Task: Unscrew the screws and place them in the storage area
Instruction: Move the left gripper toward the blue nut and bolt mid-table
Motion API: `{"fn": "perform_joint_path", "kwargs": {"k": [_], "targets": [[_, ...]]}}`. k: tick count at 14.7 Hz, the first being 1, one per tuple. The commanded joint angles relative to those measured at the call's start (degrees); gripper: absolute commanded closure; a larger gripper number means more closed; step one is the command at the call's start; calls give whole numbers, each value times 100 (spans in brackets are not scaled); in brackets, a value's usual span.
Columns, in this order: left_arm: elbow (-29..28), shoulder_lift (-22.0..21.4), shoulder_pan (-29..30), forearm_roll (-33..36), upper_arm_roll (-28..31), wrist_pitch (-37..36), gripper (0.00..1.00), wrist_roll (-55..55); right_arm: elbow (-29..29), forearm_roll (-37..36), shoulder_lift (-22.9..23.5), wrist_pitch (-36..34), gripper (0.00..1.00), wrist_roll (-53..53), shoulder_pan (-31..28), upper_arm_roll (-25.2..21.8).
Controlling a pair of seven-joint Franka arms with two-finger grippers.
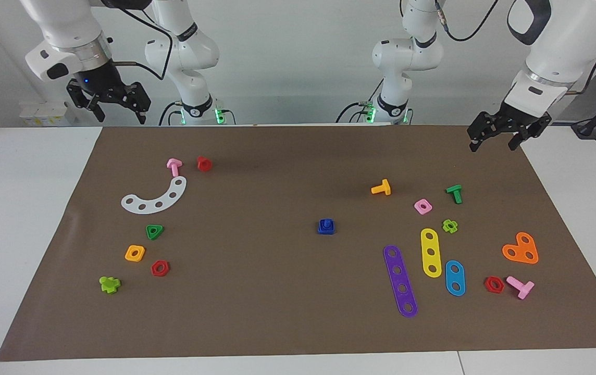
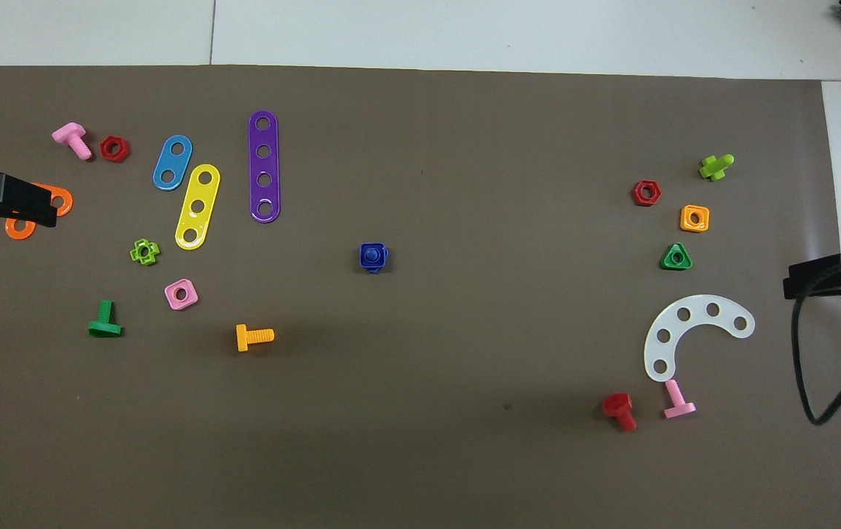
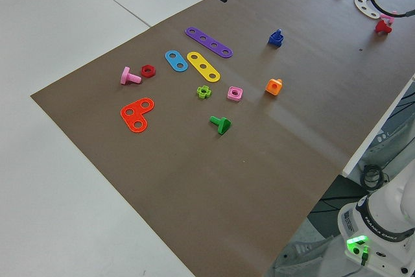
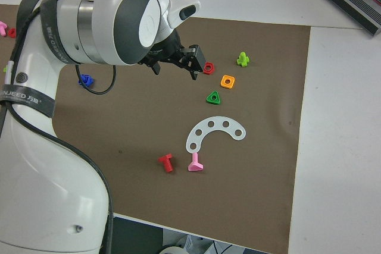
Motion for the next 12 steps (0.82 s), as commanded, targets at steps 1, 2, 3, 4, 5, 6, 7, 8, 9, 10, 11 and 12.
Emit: {"fn": "perform_joint_path", "kwargs": {"k": [1,2,3,4,5,6,7,8,9,10,11,12], "targets": [[-239,-184,14,120,6,155,0,-9,-62,-84,-63,72,0,7,-51,46],[-248,-192,14,120,6,138,0,-1,-62,-84,-63,72,0,7,-51,46],[-257,-192,5,120,-2,120,0,17,-62,-84,-63,72,0,7,-51,46],[-292,-201,-21,120,6,129,0,26,-62,-84,-63,72,0,7,-51,46],[-422,-288,-38,120,-2,111,0,26,-62,-84,-63,72,0,16,-51,46],[-641,-394,-47,120,-2,111,0,26,-62,-84,-63,72,0,7,-51,46],[-957,-560,-65,120,-20,163,0,8,-62,-84,-63,72,0,7,-51,46],[-1116,-622,-169,120,-20,347,0,-70,-62,-84,-63,72,0,7,-51,46],[-1214,-640,-214,102,-29,618,0,-62,-62,-84,-63,72,0,7,-51,46],[-1389,-693,-240,59,-38,734,0,-71,-62,-84,-63,72,0,7,-51,46],[-1504,-737,-423,58,-72,761,0,-97,-62,-84,-63,72,0,7,-51,46],[-1531,-711,-582,58,-73,762,0,-219,-62,-84,-63,72,0,16,-51,46]]}}
